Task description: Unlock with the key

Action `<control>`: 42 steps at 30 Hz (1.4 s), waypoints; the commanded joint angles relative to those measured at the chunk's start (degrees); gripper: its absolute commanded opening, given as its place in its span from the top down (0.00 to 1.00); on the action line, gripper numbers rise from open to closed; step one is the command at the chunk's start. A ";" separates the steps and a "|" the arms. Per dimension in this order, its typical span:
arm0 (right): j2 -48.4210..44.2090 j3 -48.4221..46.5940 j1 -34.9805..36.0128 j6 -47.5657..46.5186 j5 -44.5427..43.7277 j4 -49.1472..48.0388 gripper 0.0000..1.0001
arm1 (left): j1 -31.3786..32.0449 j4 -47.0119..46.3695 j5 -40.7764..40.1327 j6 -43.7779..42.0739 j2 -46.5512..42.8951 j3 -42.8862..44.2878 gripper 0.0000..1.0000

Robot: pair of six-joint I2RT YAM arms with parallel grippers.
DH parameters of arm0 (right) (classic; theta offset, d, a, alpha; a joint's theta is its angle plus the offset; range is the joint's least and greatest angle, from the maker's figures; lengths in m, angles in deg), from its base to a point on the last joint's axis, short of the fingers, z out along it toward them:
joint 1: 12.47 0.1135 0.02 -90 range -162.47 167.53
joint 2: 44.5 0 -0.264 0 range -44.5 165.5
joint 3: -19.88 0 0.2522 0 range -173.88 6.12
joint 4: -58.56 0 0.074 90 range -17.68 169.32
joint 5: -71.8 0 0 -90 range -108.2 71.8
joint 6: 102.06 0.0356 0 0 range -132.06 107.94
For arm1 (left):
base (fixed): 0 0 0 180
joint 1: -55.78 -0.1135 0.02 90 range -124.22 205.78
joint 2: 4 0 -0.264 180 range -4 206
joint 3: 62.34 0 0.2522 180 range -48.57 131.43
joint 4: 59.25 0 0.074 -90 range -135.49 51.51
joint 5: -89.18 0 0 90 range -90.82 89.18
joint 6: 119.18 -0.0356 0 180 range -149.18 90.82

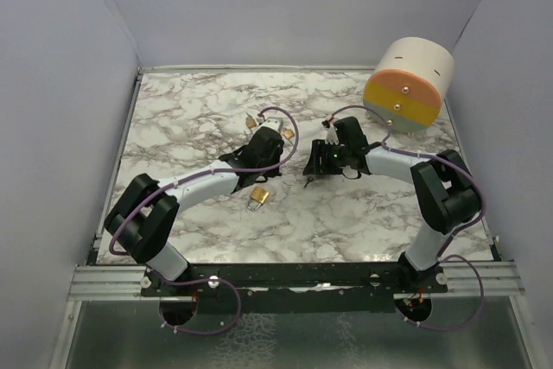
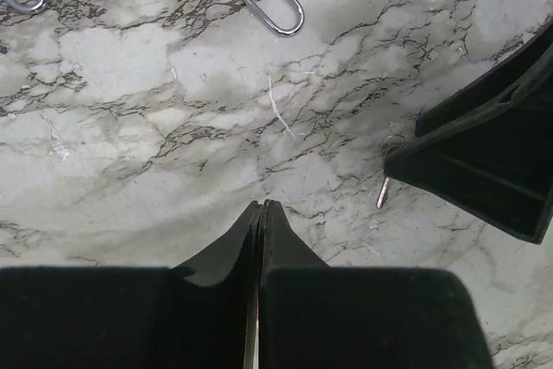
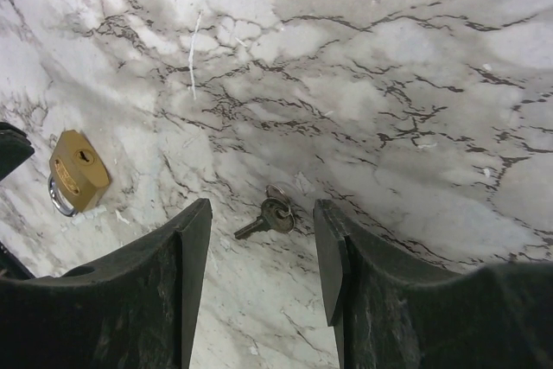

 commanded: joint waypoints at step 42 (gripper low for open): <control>5.55 -8.92 4.58 -13.08 -10.96 12.35 0.56 | -6.66 0.03 8.30 3.23 -1.93 0.29 0.14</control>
